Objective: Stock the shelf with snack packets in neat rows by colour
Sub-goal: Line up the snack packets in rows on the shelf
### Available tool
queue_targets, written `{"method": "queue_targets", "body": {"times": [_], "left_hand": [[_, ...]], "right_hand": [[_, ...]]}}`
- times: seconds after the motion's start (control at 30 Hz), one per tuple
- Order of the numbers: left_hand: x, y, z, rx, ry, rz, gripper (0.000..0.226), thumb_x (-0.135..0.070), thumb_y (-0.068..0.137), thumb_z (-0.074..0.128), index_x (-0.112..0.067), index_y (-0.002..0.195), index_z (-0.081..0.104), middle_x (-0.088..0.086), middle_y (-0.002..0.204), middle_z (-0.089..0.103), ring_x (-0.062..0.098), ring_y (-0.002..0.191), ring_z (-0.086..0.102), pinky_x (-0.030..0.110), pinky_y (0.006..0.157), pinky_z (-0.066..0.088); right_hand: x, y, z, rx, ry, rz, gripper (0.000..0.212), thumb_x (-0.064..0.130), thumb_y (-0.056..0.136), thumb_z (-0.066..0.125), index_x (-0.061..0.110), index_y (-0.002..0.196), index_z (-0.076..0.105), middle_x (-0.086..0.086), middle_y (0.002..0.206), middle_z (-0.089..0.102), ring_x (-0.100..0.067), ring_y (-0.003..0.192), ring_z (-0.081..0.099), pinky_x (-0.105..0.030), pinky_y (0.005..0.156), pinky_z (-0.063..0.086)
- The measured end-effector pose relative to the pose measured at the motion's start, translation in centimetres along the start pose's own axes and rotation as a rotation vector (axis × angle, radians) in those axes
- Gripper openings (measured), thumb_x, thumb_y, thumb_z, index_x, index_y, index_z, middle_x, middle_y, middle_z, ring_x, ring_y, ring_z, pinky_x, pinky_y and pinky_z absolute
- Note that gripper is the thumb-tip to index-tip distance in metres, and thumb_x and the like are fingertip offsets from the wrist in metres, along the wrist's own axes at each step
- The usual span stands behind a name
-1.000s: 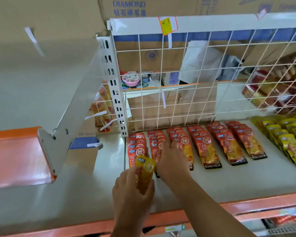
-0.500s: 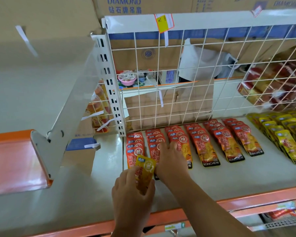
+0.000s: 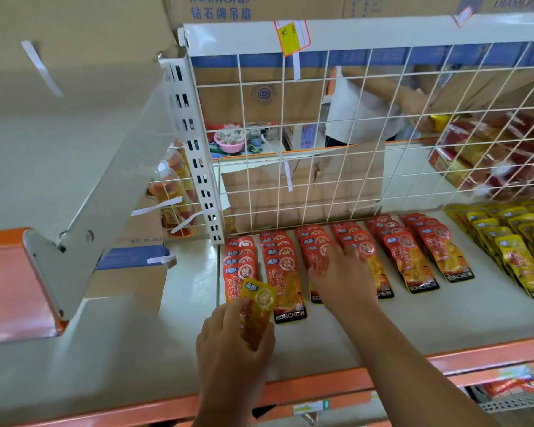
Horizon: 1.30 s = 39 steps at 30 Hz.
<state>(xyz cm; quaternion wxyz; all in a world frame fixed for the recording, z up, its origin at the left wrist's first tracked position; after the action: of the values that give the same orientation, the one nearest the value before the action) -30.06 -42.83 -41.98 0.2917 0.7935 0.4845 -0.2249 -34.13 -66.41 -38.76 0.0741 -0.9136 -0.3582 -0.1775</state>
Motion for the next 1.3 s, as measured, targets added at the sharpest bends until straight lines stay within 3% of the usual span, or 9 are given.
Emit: {"method": "queue_targets", "body": {"times": [0.57,0.77,0.9,0.97,1.07,1.13,1.2,1.3], "left_hand": [[-0.2,-0.1,0.0,-0.037,0.03,0.043,0.052,-0.059,0.079,0.067,-0.026,0.119,0.061,-0.004,0.112,0.067,0.014,0.096,0.061,0.046,0.08,0.058],[-0.5,-0.1,-0.2,-0.051,0.015,0.053,0.049,-0.057,0.079,0.067,-0.026,0.117,0.061,-0.006,0.109,0.066,0.013,0.093,0.059,0.046,0.077,0.057],[-0.5,0.0,-0.3,-0.048,0.015,0.046,0.052,-0.061,0.079,0.063,-0.027,0.118,0.061,-0.007,0.11,0.065,0.014,0.094,0.059,0.045,0.078,0.057],[-0.5,0.0,-0.2,-0.046,0.03,0.057,0.053,-0.059,0.077,0.066,-0.026,0.118,0.062,-0.004,0.11,0.067,0.015,0.094,0.06,0.045,0.078,0.056],[-0.7,-0.2,0.2,-0.021,0.049,0.073,0.055,-0.057,0.076,0.075,-0.028,0.12,0.061,-0.003,0.114,0.067,0.017,0.097,0.06,0.046,0.08,0.056],[-1.3,-0.4,0.6,0.001,0.027,0.094,0.055,-0.056,0.075,0.079,-0.03,0.12,0.06,-0.005,0.115,0.065,0.015,0.098,0.059,0.045,0.082,0.056],[-2.4,-0.8,1.2,0.016,-0.004,0.148,0.053,-0.056,0.076,0.078,-0.03,0.119,0.062,-0.009,0.115,0.063,0.011,0.097,0.055,0.037,0.079,0.052],[-3.8,-1.4,2.3,0.054,-0.024,0.243,0.045,-0.039,0.079,0.083,-0.023,0.118,0.067,-0.007,0.115,0.065,0.012,0.095,0.057,0.032,0.079,0.048]], "right_hand": [[-0.4,0.4,0.4,0.028,-0.033,-0.092,0.046,0.036,0.089,0.065,0.024,0.129,0.046,-0.009,0.128,0.04,-0.03,0.111,0.052,-0.038,0.086,0.051],[-0.9,0.3,0.2,-0.002,-0.013,-0.108,0.044,0.042,0.088,0.064,0.024,0.125,0.05,-0.007,0.124,0.045,-0.029,0.11,0.051,-0.039,0.09,0.051],[-0.4,-2.6,-0.7,-0.112,0.16,-0.219,0.018,0.036,0.093,0.059,0.022,0.104,0.059,0.002,0.102,0.057,-0.017,0.09,0.057,-0.033,0.076,0.05],[0.4,-5.5,0.3,-0.063,0.21,-0.331,0.007,0.03,0.093,0.056,0.025,0.091,0.058,0.006,0.089,0.058,-0.013,0.08,0.055,-0.033,0.071,0.049],[1.2,-9.2,2.5,0.099,0.206,-0.432,0.023,0.028,0.088,0.047,0.025,0.107,0.061,0.005,0.1,0.06,-0.015,0.094,0.055,-0.031,0.08,0.047],[1.2,-9.9,2.9,0.148,0.205,-0.436,0.032,0.027,0.088,0.045,0.022,0.117,0.059,0.004,0.108,0.058,-0.015,0.101,0.053,-0.03,0.083,0.043],[0.9,-9.9,2.7,0.161,0.202,-0.411,0.029,0.027,0.088,0.045,0.02,0.114,0.056,0.002,0.108,0.057,-0.016,0.098,0.051,-0.029,0.08,0.042],[-0.7,-9.1,1.9,0.143,0.21,-0.331,0.024,0.021,0.083,0.048,0.023,0.107,0.054,0.003,0.104,0.056,-0.018,0.096,0.052,-0.029,0.077,0.041]]}}
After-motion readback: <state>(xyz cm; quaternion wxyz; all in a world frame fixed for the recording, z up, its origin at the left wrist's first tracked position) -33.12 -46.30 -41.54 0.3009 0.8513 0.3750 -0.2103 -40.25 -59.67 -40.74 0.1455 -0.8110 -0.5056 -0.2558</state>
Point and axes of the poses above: each hand's wrist, its own y-axis towards the middle knuckle, its own z-axis out of the palm, x = y × z, the point moved 5 cm from there along y, towards the middle knuckle
